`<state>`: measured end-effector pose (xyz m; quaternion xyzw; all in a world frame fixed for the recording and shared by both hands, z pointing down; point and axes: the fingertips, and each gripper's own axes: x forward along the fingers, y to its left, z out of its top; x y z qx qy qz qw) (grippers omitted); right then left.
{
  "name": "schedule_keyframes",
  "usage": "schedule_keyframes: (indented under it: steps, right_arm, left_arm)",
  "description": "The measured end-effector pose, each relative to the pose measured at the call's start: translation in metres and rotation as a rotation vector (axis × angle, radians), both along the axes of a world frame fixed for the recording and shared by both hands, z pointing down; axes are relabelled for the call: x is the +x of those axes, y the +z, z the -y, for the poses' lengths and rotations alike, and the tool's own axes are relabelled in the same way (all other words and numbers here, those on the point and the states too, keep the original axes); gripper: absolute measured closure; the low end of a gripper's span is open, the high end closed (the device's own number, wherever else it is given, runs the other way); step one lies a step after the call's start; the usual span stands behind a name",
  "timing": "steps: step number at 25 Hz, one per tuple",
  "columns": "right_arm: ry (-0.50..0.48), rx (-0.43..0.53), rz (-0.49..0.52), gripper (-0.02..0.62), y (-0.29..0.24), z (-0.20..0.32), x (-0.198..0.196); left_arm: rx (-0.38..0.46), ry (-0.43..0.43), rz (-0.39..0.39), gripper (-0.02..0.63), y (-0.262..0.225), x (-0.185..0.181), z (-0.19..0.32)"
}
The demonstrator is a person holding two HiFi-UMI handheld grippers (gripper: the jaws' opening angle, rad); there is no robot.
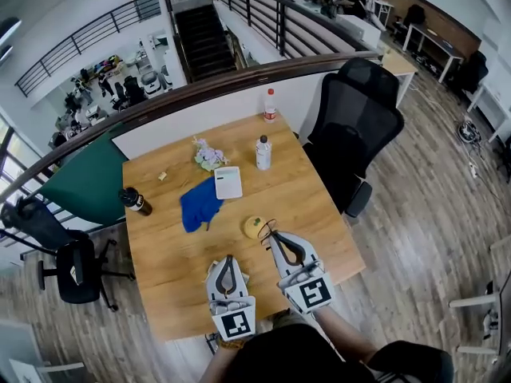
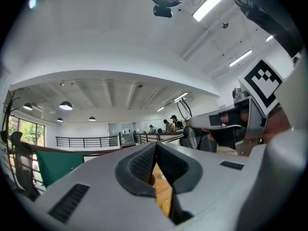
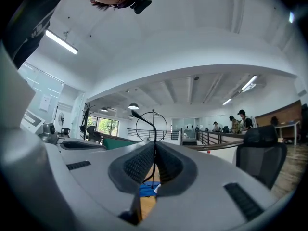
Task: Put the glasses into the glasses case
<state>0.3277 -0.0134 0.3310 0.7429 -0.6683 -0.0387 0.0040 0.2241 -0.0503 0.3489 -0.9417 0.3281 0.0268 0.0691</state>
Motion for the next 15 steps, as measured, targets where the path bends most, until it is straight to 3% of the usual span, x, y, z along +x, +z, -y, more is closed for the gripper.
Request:
schedule_keyframes:
  steps: [5, 9, 15]
  right_arm:
    - [-0.036, -0.03, 0.025, 0.581, 0.016, 0.009, 0.027]
    - [-0.053, -0.08, 0.06, 0.581, 0.034, 0.019, 0.032]
    - [-0.055, -0.07, 0.041, 0.581, 0.035, 0.032, 0.036]
  left_arm:
    - [0.015, -0.01, 0.005, 0.588, 0.0, 0.03, -0.003]
    - [0.003, -0.033, 0.034, 0.588, 0.009, 0.03, 0.0]
    - [0.025, -0.009, 0.02, 0.586, 0.008, 0.041, 0.011]
